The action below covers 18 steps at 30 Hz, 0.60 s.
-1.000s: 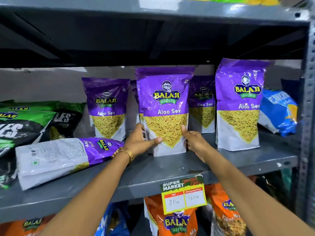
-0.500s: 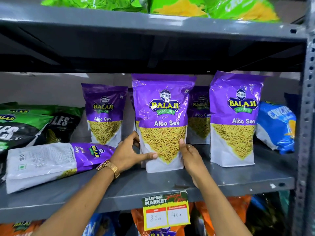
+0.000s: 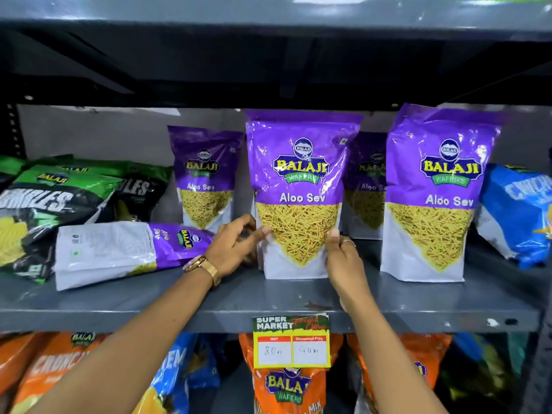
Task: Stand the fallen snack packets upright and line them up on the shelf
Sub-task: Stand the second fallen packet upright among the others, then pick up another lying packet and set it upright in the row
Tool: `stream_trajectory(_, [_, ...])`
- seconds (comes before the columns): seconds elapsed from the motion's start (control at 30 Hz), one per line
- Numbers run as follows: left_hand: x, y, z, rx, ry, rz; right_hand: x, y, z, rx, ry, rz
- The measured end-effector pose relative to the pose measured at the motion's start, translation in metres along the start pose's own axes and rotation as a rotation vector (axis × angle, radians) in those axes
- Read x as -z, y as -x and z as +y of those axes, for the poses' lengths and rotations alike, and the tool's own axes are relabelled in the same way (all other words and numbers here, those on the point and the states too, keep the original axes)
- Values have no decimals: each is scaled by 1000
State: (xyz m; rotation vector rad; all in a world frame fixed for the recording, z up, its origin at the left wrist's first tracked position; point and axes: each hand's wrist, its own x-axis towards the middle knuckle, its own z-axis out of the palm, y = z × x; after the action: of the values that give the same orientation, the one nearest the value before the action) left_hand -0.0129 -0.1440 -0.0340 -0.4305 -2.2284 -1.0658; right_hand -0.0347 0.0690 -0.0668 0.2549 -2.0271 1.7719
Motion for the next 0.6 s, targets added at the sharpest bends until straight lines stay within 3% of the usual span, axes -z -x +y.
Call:
stream_trajectory(0.1, [1, 2, 5, -61, -110, 48, 0, 6, -4, 48, 3, 129])
stream_trajectory(0.2, [11, -2, -8, -71, -244, -66, 3, 24, -17, 111, 84, 243])
stream_trajectory(0.37, [74, -20, -17, -133, -445, -255, -25, 75, -42, 397, 97, 459])
stream_trajectory(0.5, [152, -44, -22, -36, -644, -372, -85, 99, -71, 484, 133, 146])
stream_trajectory(0.6, [200, -47, -35, 43, -749, -385, -140, 103, -83, 340, 282, -174])
